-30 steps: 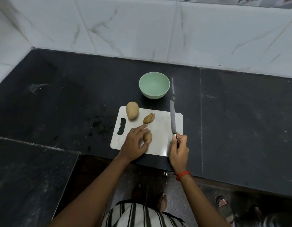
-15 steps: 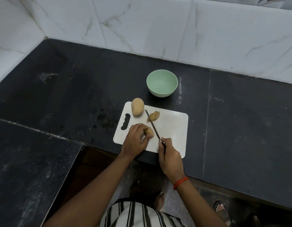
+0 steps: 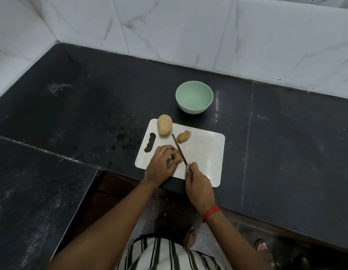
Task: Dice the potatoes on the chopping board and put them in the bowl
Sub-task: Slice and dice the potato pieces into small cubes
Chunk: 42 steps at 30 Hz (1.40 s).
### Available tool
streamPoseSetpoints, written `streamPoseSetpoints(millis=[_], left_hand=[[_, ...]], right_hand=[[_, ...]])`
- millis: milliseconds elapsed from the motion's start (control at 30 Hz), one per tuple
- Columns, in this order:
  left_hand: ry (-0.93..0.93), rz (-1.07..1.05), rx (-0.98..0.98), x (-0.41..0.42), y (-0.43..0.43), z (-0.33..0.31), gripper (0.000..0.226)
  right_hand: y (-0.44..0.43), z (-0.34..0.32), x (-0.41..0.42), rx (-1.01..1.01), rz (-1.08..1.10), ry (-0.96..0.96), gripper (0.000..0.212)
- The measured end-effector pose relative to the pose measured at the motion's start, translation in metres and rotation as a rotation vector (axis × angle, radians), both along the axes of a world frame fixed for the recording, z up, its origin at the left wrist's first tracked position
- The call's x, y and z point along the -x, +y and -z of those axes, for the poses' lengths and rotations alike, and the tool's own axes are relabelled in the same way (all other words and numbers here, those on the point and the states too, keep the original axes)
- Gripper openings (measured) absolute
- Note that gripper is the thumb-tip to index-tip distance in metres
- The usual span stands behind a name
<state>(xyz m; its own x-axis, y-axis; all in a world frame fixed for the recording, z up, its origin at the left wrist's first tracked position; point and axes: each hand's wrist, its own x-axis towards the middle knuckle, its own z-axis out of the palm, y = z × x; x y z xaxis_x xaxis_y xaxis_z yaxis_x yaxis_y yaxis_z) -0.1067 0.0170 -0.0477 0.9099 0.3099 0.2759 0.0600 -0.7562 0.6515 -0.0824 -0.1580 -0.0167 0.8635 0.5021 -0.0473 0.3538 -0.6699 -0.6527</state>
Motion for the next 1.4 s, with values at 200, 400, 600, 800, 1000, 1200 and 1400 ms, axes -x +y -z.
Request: streamPoseSetpoints(millis=[200,400,600,800,1000,1200,1400], left_hand=[[-0.004,-0.017,0.006,-0.001,-0.001,0.001,0.019],[-0.014,-0.015,0.003,0.0,-0.001,0.001,0.022],[-0.002,-0.006,0.004,0.0,-0.002,-0.002,0.032],[0.004,0.03,-0.022,0.0,-0.002,-0.005,0.028],[-0.01,0.016,-0.006,0.0,-0.001,-0.003,0.03],[-0.006,0.012,0.02,-0.001,-0.001,0.0,0.025],[-0.003,-0.021,0.004,-0.002,0.0,0.001,0.018]], right_hand=[[-0.006,-0.006,-0.001,0.084,-0.022,-0.006,0.013],[-0.022,-0.01,-0.002,-0.006,-0.04,0.063,0.014],[-0.017,-0.007,-0.002,-0.063,-0.029,0.062,0.013],[-0.017,-0.002,0.003,-0.084,-0.002,0.069,0.012],[-0.013,-0.003,-0.001,-0.055,-0.009,0.091,0.015],[0.016,-0.01,-0.013,0.089,-0.051,0.055,0.01],[0.023,-0.008,-0.016,0.135,-0.059,0.048,0.007]])
